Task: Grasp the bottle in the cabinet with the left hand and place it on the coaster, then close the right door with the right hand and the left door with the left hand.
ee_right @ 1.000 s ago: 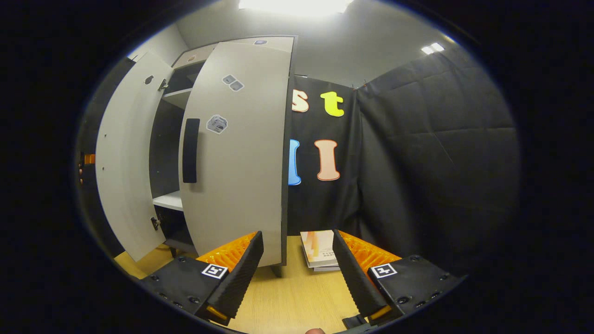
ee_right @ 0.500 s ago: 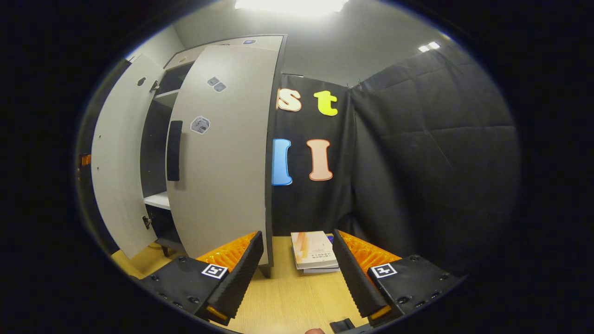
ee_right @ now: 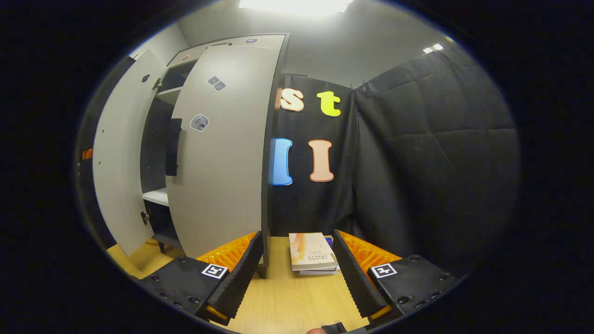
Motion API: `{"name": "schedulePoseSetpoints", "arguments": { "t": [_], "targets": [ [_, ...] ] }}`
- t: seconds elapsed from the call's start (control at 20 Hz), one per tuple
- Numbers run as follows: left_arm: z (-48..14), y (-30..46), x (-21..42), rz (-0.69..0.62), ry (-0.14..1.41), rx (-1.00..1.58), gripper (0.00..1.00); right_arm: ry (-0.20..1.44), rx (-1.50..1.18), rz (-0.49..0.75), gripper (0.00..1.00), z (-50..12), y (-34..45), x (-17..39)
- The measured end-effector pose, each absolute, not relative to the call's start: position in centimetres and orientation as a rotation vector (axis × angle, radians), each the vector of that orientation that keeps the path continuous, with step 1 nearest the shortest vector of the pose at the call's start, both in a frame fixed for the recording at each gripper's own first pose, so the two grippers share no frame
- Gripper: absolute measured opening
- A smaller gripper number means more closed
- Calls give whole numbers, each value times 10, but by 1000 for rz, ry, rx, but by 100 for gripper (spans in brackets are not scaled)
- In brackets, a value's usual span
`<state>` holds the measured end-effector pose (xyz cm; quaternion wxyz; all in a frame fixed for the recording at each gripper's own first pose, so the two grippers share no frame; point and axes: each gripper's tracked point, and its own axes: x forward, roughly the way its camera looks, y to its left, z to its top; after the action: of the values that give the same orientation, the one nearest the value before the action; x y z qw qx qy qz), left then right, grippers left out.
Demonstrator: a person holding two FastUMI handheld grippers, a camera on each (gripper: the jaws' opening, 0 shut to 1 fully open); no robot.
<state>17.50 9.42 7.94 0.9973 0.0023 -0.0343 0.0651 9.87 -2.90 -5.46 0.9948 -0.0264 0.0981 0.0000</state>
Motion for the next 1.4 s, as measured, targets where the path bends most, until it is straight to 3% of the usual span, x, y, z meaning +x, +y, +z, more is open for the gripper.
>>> {"name": "schedulePoseSetpoints", "arguments": {
  "t": [0.45, 0.5, 1.2, 1.4],
  "targets": [
    [82, 71, 168, 123, -75, -18, 84, 195, -65, 12, 93, -54, -41, 99],
    [81, 66, 167, 115, -75, -23, 84, 194, -68, 13, 96, -55, -42, 100],
    [83, -26, 173, -12, -89, -87, 83, 207, -80, 1, 93, -62, -72, 88],
    [92, -56, 185, -58, -105, -101, 84, 222, -68, -19, 96, -66, -83, 82]
  ]
}}
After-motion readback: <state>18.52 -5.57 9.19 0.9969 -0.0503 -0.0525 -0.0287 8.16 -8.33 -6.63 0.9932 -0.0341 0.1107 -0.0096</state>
